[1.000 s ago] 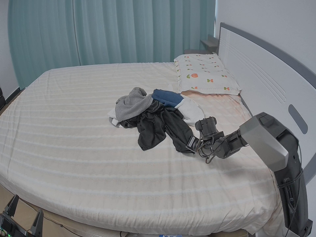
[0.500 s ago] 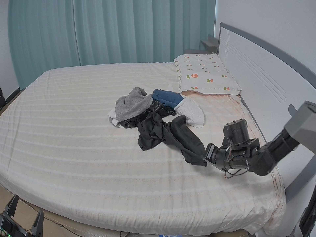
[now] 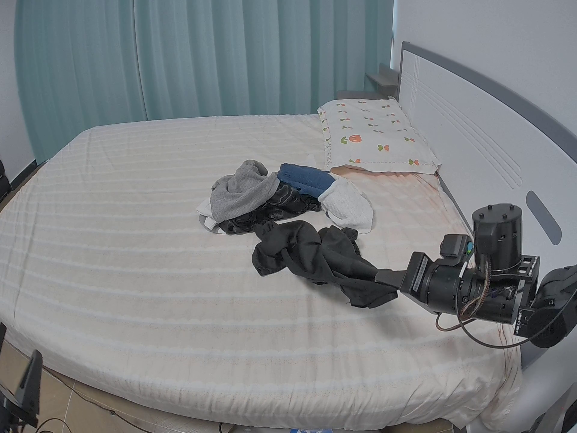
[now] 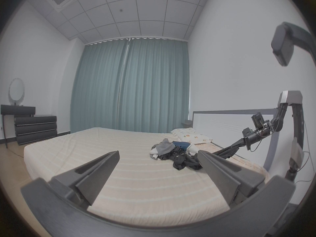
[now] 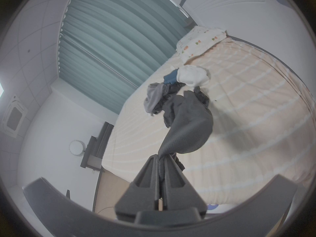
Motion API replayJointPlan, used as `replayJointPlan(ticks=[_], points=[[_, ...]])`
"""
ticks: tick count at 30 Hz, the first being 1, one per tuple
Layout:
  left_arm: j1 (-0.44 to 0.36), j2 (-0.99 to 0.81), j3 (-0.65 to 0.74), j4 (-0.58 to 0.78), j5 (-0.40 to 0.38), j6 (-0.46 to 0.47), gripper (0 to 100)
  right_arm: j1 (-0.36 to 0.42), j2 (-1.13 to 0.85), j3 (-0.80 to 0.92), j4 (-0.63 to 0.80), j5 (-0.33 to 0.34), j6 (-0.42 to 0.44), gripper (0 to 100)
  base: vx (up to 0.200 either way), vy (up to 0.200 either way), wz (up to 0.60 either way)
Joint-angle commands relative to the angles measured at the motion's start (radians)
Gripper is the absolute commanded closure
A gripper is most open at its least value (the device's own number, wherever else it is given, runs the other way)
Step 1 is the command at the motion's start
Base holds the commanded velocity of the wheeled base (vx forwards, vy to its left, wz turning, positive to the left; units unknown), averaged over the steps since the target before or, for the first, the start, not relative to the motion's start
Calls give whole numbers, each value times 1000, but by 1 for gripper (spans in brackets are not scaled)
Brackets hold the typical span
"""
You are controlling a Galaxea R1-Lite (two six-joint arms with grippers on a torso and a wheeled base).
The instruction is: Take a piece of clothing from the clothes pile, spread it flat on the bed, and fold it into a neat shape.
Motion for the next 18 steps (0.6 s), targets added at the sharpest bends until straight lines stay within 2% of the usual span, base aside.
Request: replayJointPlan(ticks=[1,4,6,7,8,11,17,18], points=[[-10,548,-201,-26,-92,35,0,35,-59,-144,-44,-48,-18,100,0,0,0],[-19,700,-190,-49,-101,64,0,19,-76,-225,-59,-37,-29,100,0,0,0],[-87,830,-201,-100,-107,57,0,24,-69,-273,-35,-34,-38,100,0,0,0],[-94,848,-203,-109,-107,54,0,25,-66,-276,-30,-34,-43,100,0,0,0],[-133,956,-200,-169,-106,43,0,41,-56,-287,-13,-33,-64,100,0,0,0],[-179,1134,-189,-299,-92,32,0,51,-49,-297,-18,-34,-98,100,0,0,0],[-265,1413,-206,-442,-78,-11,0,51,-40,-334,-7,-31,-98,100,0,0,0],[-285,1490,-213,-505,-78,-38,0,58,-33,-331,-7,-33,-98,100,0,0,0]])
